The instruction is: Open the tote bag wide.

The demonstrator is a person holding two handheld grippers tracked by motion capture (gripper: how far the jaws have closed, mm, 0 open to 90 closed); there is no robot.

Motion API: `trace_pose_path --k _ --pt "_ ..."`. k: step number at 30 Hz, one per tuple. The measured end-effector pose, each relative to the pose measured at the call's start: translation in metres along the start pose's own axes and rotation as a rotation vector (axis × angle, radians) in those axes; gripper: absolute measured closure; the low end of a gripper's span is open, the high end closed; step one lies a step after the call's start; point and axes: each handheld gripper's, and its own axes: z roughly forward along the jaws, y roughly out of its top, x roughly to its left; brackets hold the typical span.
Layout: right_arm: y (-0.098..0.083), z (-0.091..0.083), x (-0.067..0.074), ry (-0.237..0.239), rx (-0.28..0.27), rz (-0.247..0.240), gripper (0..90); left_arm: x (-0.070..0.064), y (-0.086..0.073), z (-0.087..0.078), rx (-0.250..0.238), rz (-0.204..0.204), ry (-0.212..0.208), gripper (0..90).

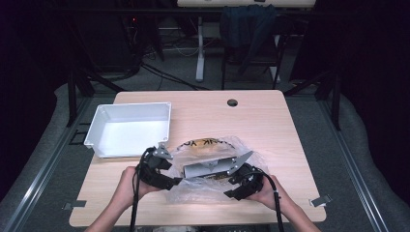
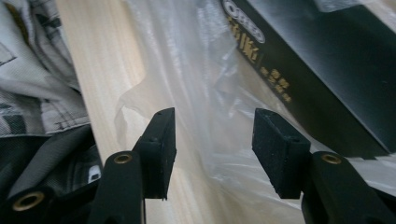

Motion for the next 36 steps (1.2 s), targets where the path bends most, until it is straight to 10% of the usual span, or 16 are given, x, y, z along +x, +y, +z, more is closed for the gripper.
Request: trace_pose_path --k 7,18,29,36 --pt "-0.004 -0.012 -0.014 -0.085 -0.041 0.063 45.5 -0.001 -0.015 0.054 0.170 0.052 0.022 58.0" --pt "-0.020 -0.015 -0.046 -0.224 -0.023 0.217 45.1 0.012 -0.023 0.066 0.233 0.063 -0.059 76.7" --pt "-0.014 -0.025 -0.041 -0.173 -0.064 0.178 42.3 0.013 0.008 0.016 0.054 0.085 -0.097 48.6" --pt "-0.011 -0.032 -0.041 -0.169 -0.086 0.172 39.6 0.015 0.037 0.028 0.051 0.148 -0.063 45.8"
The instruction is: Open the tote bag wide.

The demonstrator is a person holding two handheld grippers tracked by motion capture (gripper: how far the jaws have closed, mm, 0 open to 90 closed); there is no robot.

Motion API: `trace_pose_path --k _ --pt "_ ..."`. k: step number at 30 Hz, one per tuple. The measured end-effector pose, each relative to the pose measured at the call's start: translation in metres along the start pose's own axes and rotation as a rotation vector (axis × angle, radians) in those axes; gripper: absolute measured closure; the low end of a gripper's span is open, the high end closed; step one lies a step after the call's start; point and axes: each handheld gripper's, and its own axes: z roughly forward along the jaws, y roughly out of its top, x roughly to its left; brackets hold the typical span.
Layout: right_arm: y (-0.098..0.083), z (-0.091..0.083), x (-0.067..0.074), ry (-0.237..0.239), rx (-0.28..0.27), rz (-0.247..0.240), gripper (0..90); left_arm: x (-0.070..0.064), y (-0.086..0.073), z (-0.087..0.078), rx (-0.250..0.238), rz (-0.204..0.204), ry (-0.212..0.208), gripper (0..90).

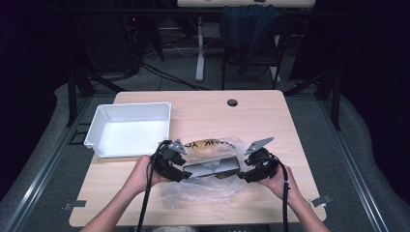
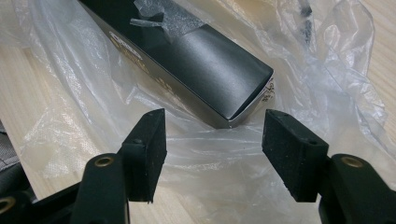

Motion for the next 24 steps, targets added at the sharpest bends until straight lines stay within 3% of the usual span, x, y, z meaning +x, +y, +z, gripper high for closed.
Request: trace_pose_path --k 2,5,13,24 --pt "-0.001 0.001 -0.002 0.004 0.003 0.000 39.2 0.004 0.005 0.010 0.021 0.024 -0.001 45.8" --pt "-0.002 0.001 -0.002 0.015 0.011 -0.007 38.8 0.012 0.007 0.022 0.047 0.031 -0.039 45.6" --pt "-0.002 0.003 -0.004 0.012 0.020 -0.004 38.5 0.024 0.011 0.040 0.067 0.056 -0.096 42.9" --pt "-0.005 0.002 -0.003 0.011 0.033 -0.007 38.2 0.018 0.011 0.052 0.124 0.089 -0.108 35.5"
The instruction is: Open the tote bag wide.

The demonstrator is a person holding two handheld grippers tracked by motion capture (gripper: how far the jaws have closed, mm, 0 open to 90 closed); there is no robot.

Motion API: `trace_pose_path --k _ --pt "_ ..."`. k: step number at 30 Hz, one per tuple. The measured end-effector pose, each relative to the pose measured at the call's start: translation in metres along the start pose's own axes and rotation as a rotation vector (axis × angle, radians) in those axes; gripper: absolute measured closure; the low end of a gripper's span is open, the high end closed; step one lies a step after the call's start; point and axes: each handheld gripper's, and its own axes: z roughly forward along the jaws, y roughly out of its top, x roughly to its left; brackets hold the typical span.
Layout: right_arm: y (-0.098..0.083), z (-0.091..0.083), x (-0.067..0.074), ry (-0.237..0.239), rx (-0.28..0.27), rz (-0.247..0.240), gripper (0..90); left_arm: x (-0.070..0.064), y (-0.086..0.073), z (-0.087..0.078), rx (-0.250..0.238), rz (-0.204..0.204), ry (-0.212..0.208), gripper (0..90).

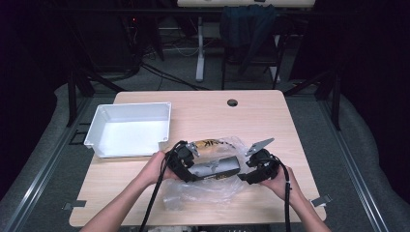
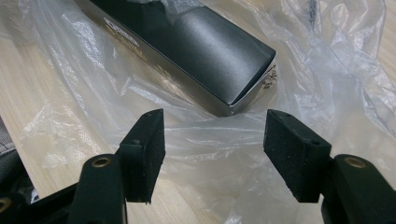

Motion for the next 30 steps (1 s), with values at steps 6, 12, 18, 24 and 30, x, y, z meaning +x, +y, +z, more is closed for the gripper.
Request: trace_pose_path --k 6,12,18,24,30 --pt "0.000 0.002 0.001 0.000 0.004 -0.008 38.1 -0.002 0.000 0.007 0.025 0.000 0.020 36.3" --pt "0.000 0.003 -0.001 -0.014 0.019 0.001 33.6 -0.003 0.003 0.014 0.050 0.011 0.038 37.0" --pt "-0.001 0.002 -0.004 -0.031 0.024 0.017 28.8 -0.005 0.005 0.019 0.069 0.019 0.056 37.9" --pt "-0.002 0.002 -0.005 -0.032 0.035 0.022 27.6 -0.005 0.006 0.025 0.088 0.032 0.060 39.2" --pt "-0.003 0.002 -0.006 -0.035 0.038 0.021 27.6 -0.007 0.007 0.024 0.088 0.037 0.062 42.2"
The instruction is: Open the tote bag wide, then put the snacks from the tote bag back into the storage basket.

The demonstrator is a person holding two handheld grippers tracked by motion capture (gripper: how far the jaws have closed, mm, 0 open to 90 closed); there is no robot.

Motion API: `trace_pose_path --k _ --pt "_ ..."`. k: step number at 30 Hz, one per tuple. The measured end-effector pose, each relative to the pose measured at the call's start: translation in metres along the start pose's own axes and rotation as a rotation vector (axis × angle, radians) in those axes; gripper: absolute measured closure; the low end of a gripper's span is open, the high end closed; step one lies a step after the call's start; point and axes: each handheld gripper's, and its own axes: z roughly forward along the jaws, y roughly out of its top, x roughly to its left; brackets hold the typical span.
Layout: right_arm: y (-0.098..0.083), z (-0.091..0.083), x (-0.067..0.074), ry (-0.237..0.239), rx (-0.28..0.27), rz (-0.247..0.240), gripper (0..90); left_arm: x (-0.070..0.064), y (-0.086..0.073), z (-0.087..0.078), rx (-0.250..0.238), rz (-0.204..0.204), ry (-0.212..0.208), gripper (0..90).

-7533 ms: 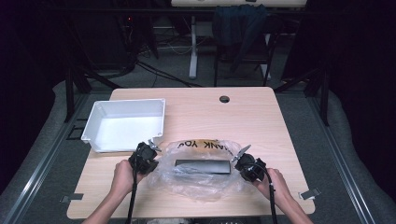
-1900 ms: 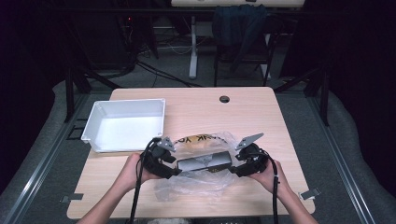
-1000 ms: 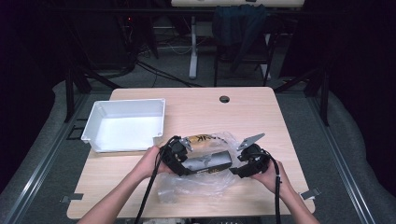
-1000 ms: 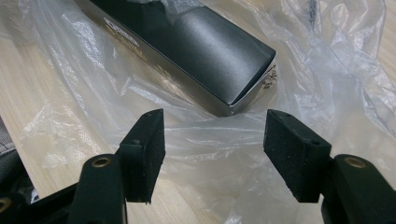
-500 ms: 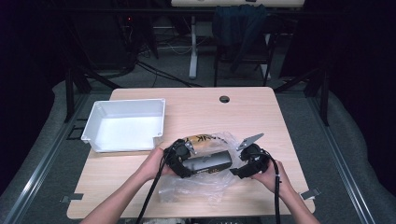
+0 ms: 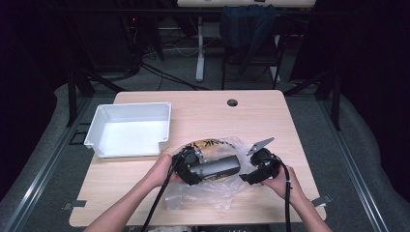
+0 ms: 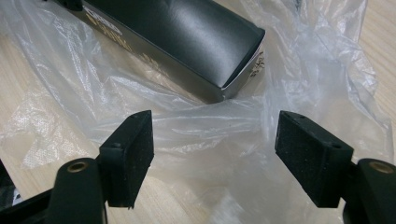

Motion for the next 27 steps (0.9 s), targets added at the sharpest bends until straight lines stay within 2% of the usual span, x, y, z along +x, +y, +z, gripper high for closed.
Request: trace_pose_path --k 10,15,27 --pt "-0.002 -0.001 0.001 -0.003 -0.015 0.007 27.7 -0.001 0.000 0.000 0.003 0.008 0.003 42.5" --pt "-0.001 -0.002 0.001 -0.005 -0.011 -0.006 27.7 -0.001 -0.001 -0.002 -0.005 0.003 0.006 42.7" --pt "-0.002 -0.003 -0.001 -0.005 -0.009 -0.006 27.8 0.001 -0.001 -0.025 -0.084 -0.001 -0.002 42.8"
